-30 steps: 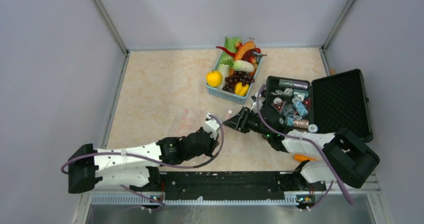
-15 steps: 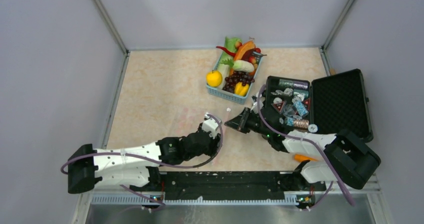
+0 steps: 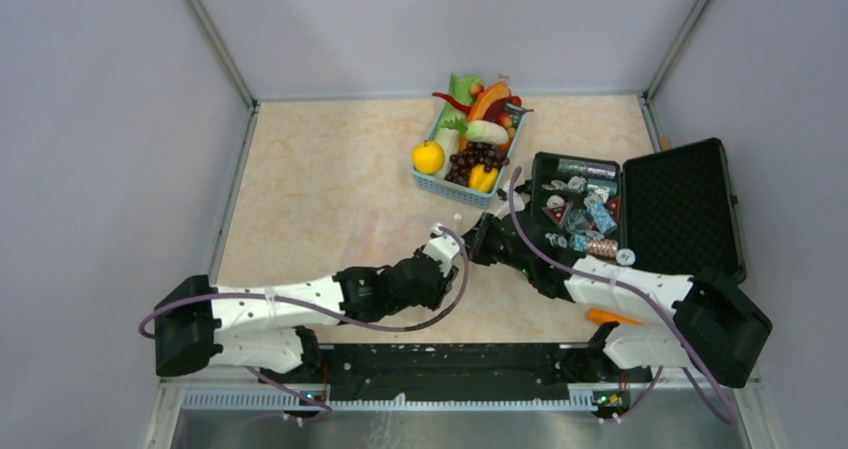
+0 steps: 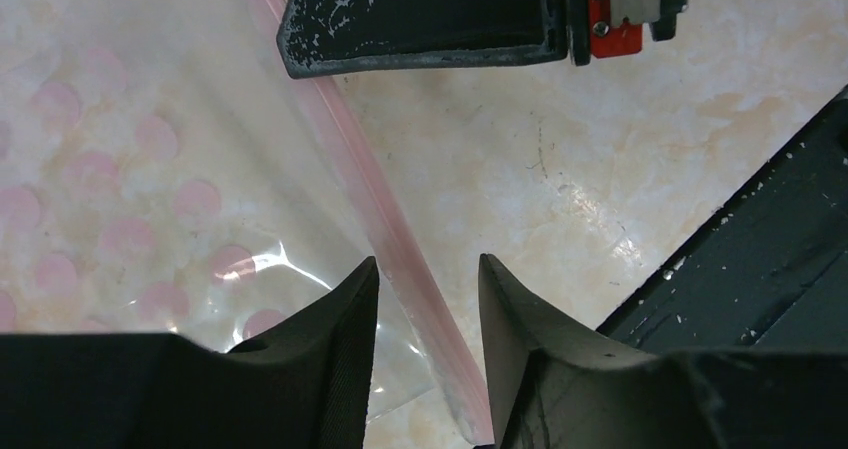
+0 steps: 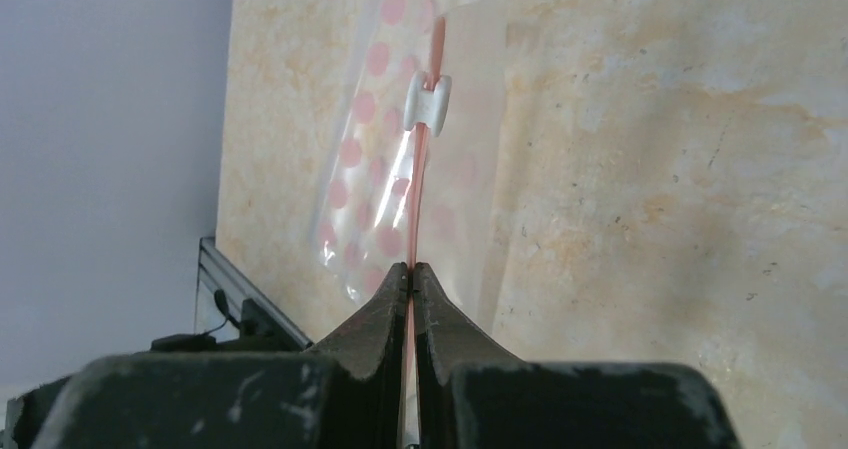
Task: Place the food in the zip-top bag and seal the zipper
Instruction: Open the zipper of the food storage bag at the center of the board.
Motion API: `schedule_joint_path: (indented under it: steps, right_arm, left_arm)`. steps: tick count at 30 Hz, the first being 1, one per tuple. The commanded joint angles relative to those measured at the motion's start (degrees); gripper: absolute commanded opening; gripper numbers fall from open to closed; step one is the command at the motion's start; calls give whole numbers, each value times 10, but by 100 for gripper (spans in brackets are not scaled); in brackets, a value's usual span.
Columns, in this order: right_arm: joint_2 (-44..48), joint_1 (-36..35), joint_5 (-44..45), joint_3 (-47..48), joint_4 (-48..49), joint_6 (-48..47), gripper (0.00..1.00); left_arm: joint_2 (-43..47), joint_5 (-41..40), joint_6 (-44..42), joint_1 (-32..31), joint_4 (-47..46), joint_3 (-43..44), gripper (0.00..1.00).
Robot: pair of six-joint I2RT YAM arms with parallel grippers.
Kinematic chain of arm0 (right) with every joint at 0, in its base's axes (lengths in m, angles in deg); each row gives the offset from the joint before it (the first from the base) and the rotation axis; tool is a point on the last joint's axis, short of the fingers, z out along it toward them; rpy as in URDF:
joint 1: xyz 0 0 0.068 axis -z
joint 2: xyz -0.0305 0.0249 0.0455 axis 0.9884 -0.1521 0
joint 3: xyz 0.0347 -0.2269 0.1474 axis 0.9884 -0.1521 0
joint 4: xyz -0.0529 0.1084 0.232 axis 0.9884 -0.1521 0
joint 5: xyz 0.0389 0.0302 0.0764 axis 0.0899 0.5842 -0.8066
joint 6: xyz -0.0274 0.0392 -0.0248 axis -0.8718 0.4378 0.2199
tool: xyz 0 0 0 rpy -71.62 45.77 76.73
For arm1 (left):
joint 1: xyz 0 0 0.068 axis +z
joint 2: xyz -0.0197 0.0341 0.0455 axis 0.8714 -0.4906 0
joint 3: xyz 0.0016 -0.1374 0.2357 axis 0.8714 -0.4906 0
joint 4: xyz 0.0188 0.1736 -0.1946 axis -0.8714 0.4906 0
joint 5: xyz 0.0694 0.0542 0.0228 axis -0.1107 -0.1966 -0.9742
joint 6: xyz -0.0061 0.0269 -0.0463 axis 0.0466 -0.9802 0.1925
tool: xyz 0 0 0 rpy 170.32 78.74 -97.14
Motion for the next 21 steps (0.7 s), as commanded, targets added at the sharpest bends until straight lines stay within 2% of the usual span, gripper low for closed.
schedule_joint_path:
  steps: [1,5,8,12,15,16,18,20,21]
  right_arm:
    - [24,-21,73,46,-76,-20,0]
    - [30,-28,91,58,-105,-25,0]
    - [28,-30,104,62,-125,-28,0]
    - [29,-29,102,55,-120,-36,0]
    - [33,-30,89,45,-100,-41,0]
    - [33,-29,82,41,-85,-41,0]
    - [35,-30,75,35,-74,-37,0]
    - [35,-30,72,36,-73,-37,0]
    - [35,-29,71,37,-73,-36,0]
  left_arm:
    - [-21,-27,-21,-1,1,28,41]
    - [-33,-47,-18,-1,13,33,26]
    - [-18,-40,-17,-1,-5,21,23]
    - [1,-37,-9,-1,-23,5,12]
    - [8,-36,-3,-1,-36,-5,11]
    - [9,-35,-2,-1,-36,-6,14]
    - [7,-41,6,-1,-33,-6,39]
    - [4,-36,7,0,-35,-8,47]
    - [4,-31,7,1,-39,-10,48]
